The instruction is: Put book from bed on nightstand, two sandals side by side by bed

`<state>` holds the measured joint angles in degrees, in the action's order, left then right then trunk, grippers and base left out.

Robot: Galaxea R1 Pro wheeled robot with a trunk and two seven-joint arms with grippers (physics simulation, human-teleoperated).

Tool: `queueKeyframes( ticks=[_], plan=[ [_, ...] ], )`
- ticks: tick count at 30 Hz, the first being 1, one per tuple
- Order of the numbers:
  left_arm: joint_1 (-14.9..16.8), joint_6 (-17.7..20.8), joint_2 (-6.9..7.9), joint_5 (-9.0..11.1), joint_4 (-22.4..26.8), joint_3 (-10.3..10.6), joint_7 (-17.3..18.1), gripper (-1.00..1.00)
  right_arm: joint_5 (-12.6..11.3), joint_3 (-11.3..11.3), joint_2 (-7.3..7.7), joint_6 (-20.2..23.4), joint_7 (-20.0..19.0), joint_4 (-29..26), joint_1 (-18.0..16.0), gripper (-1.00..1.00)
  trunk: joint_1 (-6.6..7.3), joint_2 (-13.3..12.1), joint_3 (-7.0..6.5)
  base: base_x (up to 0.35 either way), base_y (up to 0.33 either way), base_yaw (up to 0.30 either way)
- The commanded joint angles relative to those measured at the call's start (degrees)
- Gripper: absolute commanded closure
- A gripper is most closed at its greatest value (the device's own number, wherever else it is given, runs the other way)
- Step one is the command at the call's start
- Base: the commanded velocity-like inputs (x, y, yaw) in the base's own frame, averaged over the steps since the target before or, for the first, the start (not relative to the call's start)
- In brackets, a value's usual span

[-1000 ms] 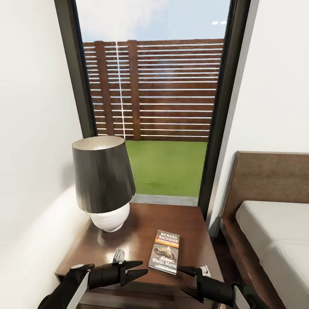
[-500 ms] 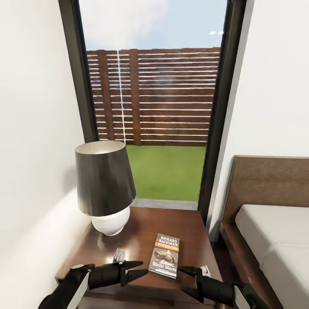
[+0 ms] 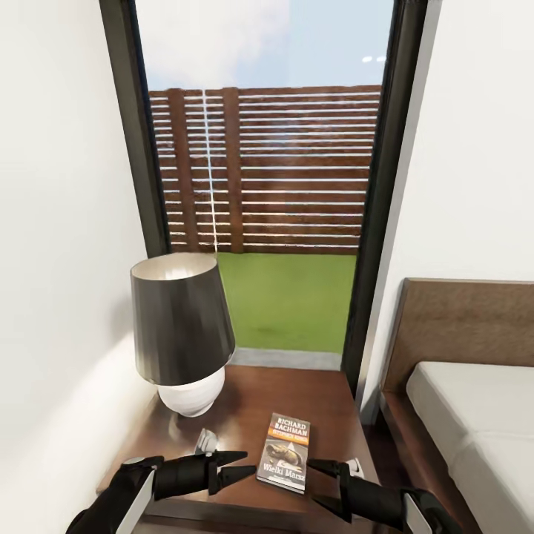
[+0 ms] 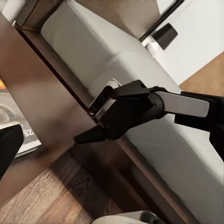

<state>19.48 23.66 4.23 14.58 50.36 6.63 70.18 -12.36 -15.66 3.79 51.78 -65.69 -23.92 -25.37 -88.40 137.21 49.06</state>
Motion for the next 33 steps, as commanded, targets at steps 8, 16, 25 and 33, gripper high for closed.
queueKeyframes(
  ticks=[8,16,25,33],
  plan=[
    [0.03,0.60,0.07,0.48,0.01,0.22,-0.04,-1.00,0.05,-0.11,-0.01,0.10,-0.15,0.02,-0.03,-1.00,1.78,-3.20,-1.38,0.000,0.000,0.000],
    [0.03,0.61,0.07,0.49,0.07,0.22,-0.04,-1.00,0.05,-0.12,-0.01,0.07,-0.10,0.02,-0.03,-1.00,3.53,-6.41,-2.82,0.000,0.000,0.000],
    [0.03,0.60,0.00,0.46,0.04,0.22,-0.04,-1.00,0.05,-0.07,-0.01,-0.17,0.02,-0.10,-0.03,-1.00,5.51,-10.02,-4.43,0.000,0.000,0.000],
    [0.03,0.61,-0.01,0.45,0.04,0.22,-0.04,-1.00,0.05,-0.07,-0.01,-0.21,0.03,-0.15,-0.03,-1.00,7.27,-13.22,-5.87,0.000,0.000,0.000]
  ],
)
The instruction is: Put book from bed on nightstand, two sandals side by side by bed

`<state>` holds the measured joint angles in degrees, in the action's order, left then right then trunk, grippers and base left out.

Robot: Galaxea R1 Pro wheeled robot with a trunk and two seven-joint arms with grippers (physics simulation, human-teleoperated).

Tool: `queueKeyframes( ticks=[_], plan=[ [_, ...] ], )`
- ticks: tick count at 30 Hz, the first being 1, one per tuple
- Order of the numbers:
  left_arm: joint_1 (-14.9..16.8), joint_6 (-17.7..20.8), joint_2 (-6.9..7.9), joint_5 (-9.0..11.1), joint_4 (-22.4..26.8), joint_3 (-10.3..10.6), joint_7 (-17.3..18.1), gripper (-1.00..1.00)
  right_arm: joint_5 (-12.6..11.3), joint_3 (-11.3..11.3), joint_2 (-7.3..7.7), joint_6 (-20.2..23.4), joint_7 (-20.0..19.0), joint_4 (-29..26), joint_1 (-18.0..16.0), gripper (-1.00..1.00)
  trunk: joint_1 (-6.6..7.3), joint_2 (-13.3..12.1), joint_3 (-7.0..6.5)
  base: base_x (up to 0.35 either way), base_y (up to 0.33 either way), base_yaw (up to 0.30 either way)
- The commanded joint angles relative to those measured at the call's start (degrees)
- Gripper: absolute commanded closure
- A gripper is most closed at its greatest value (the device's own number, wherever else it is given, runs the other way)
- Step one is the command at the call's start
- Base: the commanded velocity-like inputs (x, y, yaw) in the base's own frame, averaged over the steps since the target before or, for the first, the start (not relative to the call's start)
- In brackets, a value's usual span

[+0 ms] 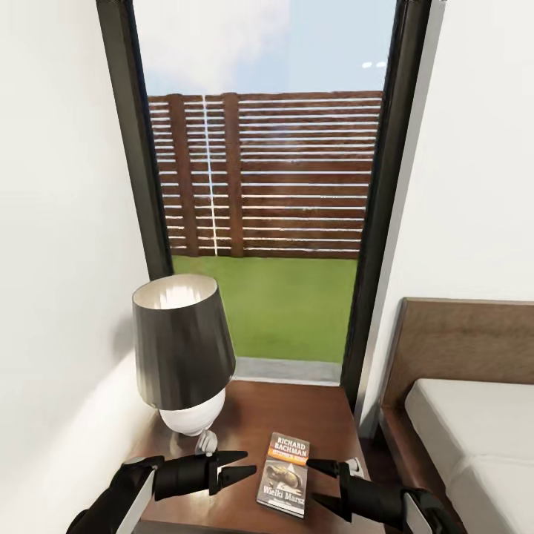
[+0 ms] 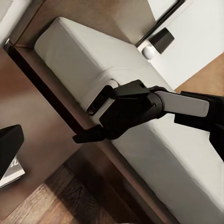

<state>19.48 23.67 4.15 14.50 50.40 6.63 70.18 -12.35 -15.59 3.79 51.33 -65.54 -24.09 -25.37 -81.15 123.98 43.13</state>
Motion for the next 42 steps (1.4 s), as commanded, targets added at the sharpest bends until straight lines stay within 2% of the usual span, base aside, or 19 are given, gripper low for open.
queueKeyframes(
  ticks=[1,23,25,27,28,30,32,33,35,38,39,42],
  plan=[
    [0.03,0.60,0.07,0.53,-0.01,0.22,-0.04,-1.00,0.04,-0.14,-0.01,0.25,-0.11,0.01,-0.03,-1.00,0.24,-0.39,-0.12,0.000,0.000,0.000],
    [0.03,0.52,-0.10,0.44,-0.62,0.49,-1.37,-1.00,0.24,-0.18,-0.01,-0.75,0.10,0.09,-0.03,-1.00,5.07,-9.21,-4.07,0.000,0.000,0.000],
    [0.03,0.47,-0.06,0.44,-1.38,0.47,-3.41,-1.00,0.32,-0.09,0.10,-4.01,0.12,0.16,-0.03,-1.00,5.51,-10.01,-4.43,0.000,0.000,0.000],
    [0.03,0.37,-0.02,0.47,-2.43,0.44,-6.39,-1.00,0.40,-0.01,0.32,-9.08,0.12,0.39,-0.03,-1.00,5.95,-10.82,-4.79,0.000,0.000,0.000],
    [0.03,0.26,0.03,0.54,-3.57,0.42,-9.12,-1.00,0.47,-0.09,0.46,-13.79,-0.06,0.58,0.00,-1.00,6.17,-11.22,-4.97,0.000,0.000,0.000],
    [0.03,0.12,0.03,0.55,-4.94,0.41,-10.97,-1.00,0.52,-0.14,1.05,-16.91,-0.18,0.69,0.08,-1.00,6.61,-12.02,-5.33,0.000,0.000,0.000],
    [0.03,0.04,0.05,0.51,-5.68,0.42,-11.73,-1.00,0.54,-0.06,2.26,-18.23,-0.22,0.74,0.13,-1.00,7.04,-12.82,-5.69,0.000,0.000,0.000],
    [0.03,-0.03,0.06,0.45,-6.16,0.45,-12.24,-1.00,0.57,0.02,4.04,-19.17,-0.21,0.84,0.19,-1.00,7.26,-13.22,-5.87,0.000,0.000,0.000],
    [0.00,-0.14,0.06,0.39,-6.49,0.46,-12.59,-1.00,0.60,0.09,6.05,-19.96,-0.21,0.94,0.23,-1.00,7.70,-14.03,-6.23,0.000,0.000,0.000],
    [-0.37,-1.32,0.11,0.24,-7.26,0.48,-13.17,-1.00,0.70,0.18,11.47,-23.75,-0.32,0.99,0.34,-1.00,8.36,-15.23,-6.77,0.000,0.000,0.000],
    [-0.44,-2.15,0.13,0.22,-7.95,0.48,-13.27,-1.00,0.77,0.19,12.49,-25.09,-0.34,1.01,0.38,-1.00,8.58,-15.63,-6.95,0.000,0.000,0.000],
    [-0.55,-4.48,0.15,0.16,-10.31,0.49,-14.04,-1.00,0.89,0.20,13.57,-27.50,-0.36,1.09,0.47,-1.00,9.24,-16.83,-7.49,0.000,0.000,0.000]
  ],
)
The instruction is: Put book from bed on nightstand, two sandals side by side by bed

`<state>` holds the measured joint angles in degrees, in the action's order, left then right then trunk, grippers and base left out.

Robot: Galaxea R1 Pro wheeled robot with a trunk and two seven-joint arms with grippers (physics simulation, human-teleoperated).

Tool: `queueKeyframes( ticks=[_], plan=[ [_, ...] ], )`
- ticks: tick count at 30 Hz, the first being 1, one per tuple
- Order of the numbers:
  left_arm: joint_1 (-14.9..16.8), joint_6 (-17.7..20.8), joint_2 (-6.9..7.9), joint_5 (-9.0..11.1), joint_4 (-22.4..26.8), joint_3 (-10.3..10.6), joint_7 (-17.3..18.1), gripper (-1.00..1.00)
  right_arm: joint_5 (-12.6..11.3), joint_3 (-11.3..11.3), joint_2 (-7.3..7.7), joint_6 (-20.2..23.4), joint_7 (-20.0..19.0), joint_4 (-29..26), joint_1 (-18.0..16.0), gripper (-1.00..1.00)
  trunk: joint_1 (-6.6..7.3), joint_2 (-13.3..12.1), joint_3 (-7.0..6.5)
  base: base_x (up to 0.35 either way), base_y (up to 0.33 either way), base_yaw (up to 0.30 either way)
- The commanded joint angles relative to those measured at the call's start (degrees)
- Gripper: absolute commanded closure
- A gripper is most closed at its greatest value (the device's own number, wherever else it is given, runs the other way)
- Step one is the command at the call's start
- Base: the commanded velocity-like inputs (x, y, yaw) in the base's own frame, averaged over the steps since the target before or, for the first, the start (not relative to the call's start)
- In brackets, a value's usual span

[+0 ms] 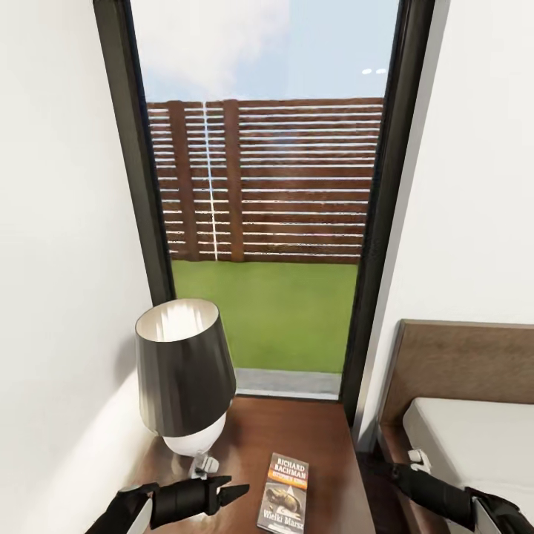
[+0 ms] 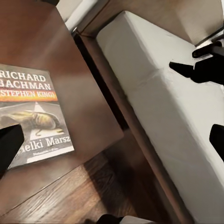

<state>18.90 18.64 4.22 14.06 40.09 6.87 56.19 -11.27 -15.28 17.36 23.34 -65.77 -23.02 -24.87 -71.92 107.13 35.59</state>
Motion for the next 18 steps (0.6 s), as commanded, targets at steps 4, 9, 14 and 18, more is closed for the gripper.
queueKeyframes(
  ticks=[4,9,14,18],
  plan=[
    [-0.06,-4.68,-0.03,0.56,-4.66,0.36,-4.32,-1.00,3.69,-0.05,0.47,-7.28,0.50,2.10,0.06,-1.00,0.89,-1.59,-0.66,0.000,0.000,0.000],
    [-0.08,-7.41,-0.27,0.55,-7.28,0.54,-8.52,-1.00,11.55,-0.09,0.44,-12.91,2.50,5.99,0.08,-1.00,1.99,-3.59,-1.56,0.000,0.000,0.000],
    [-0.09,-10.64,-0.34,0.57,-11.33,0.59,-11.66,-1.00,14.42,-0.10,0.33,-14.35,3.37,7.45,0.09,-1.00,3.09,-5.60,-2.46,0.000,0.000,0.000],
    [-0.09,-14.82,-0.35,0.54,-15.57,0.60,-12.15,-1.00,14.85,-0.10,0.31,-14.61,4.15,9.86,0.09,-1.00,3.97,-7.20,-3.18,0.000,0.000,0.000]
  ],
)
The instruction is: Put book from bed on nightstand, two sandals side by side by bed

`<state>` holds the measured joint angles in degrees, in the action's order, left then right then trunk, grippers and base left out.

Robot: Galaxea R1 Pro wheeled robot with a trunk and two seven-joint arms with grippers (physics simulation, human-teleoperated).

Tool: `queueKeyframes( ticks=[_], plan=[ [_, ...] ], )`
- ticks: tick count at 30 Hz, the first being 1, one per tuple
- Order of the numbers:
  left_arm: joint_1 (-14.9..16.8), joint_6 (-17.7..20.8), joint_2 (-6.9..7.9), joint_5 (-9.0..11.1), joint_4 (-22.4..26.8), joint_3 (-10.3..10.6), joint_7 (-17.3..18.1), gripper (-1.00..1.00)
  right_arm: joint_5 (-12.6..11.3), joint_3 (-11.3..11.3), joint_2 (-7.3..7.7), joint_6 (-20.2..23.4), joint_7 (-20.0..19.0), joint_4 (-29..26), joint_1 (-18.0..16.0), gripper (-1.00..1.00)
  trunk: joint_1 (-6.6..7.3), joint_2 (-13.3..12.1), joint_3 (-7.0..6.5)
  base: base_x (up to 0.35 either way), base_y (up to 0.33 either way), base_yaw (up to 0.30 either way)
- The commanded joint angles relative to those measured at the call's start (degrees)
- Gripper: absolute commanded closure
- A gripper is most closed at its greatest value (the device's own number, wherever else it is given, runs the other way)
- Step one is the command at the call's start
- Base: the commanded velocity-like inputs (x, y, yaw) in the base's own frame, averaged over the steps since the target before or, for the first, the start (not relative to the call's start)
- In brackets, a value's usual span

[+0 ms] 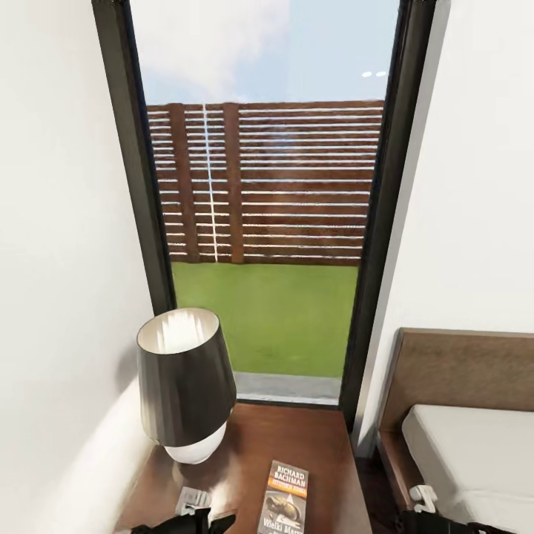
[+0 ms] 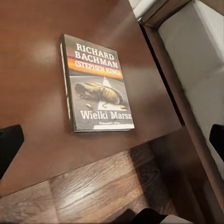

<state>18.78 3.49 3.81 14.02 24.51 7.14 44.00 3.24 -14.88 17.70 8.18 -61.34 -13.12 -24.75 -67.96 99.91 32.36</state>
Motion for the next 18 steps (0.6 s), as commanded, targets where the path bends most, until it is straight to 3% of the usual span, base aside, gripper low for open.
queueKeyframes(
  ticks=[1,11,18],
  plan=[
    [0.03,-1.32,0.06,0.58,-1.71,0.33,-0.05,-1.00,0.42,-0.50,-0.03,0.36,0.53,1.59,-0.03,-1.00,0.23,-0.38,-0.13,0.000,0.000,0.000],
    [0.03,-6.57,-0.03,0.56,-9.32,0.41,-0.22,-1.00,0.61,-0.50,0.05,-3.69,7.25,11.75,-0.03,-1.00,2.43,-4.39,-1.92,0.000,0.000,0.000],
    [0.01,-11.31,-0.29,0.49,-16.58,0.48,-0.42,-1.00,0.65,-0.47,0.21,-4.26,8.15,17.12,1.77,-1.00,3.97,-7.20,-3.18,0.000,0.000,0.000]
  ],
)
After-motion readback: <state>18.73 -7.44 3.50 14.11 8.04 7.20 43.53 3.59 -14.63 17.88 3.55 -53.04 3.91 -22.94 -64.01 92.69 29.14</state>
